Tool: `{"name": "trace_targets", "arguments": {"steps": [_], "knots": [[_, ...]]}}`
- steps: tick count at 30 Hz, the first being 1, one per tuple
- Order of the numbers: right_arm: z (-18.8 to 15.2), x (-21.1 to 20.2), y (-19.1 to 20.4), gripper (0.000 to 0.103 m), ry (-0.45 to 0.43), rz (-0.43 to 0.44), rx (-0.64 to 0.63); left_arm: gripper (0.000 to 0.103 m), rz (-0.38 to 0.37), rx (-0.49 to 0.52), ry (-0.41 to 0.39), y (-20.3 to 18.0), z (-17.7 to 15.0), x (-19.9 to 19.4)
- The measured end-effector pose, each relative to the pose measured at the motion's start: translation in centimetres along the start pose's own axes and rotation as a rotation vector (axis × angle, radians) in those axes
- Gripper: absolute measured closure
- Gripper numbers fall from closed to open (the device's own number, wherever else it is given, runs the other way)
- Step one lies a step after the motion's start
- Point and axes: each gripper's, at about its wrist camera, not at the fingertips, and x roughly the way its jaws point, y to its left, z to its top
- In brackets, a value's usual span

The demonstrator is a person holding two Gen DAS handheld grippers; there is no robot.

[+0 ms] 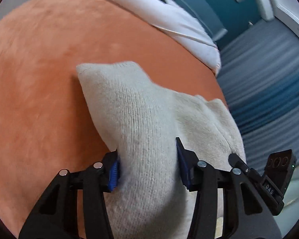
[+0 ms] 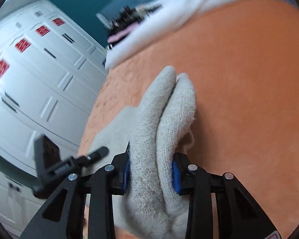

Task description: Fold small clothes

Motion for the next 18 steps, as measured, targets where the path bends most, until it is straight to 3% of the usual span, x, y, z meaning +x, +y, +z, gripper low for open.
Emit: {"name": "trace_targets", "arguments": {"steps": [2,4,5,7,10,13,16,18], "knots": [[-1.4,2.5,-3.4,0.066,0.076,-0.06,0.085,0.052,0.06,0.003,0.029,0.5,-0.3,2.1],[-2.8,6.9,-6.9,0.063,0.23,-0.144,0.158,0.048,0.171,-0.038,0.092,2.3,-1.0,5.2],[-3.2,7.0,-7.9,0.061,0.228,-0.119,0.207,0.042,0.179,-0.057,0.092,2.8,-1.5,5.6],[-2.6,4.3,-7.2,0.06,0.143,-0.09,0.235,0.042,0.16,-0.074,0.041,2.3,-2.1,3.8],[-1.9,-1.4,-3.5,0.06,-0.005,-0.094,0.087,0.042,0.227,0.007,-0.055,-0.1,-3.1,-0.1],[-3.0,-0.2,-2.3,0.06,0.072,-0.111,0.017,0.034,0.329,0.057,-0.06,-0.9,-4.8,-0.4],[-5.6,6.9,-3.6,0.059,0.277,-0.231,-0.024,0.033,0.379,0.024,0.036,0.8,-6.2,2.5],[-5.4,5.5,-3.0,0.058,0.225,-0.219,0.017,0.033,0.372,-0.018,0.025,1.3,-7.3,1.3]]}}
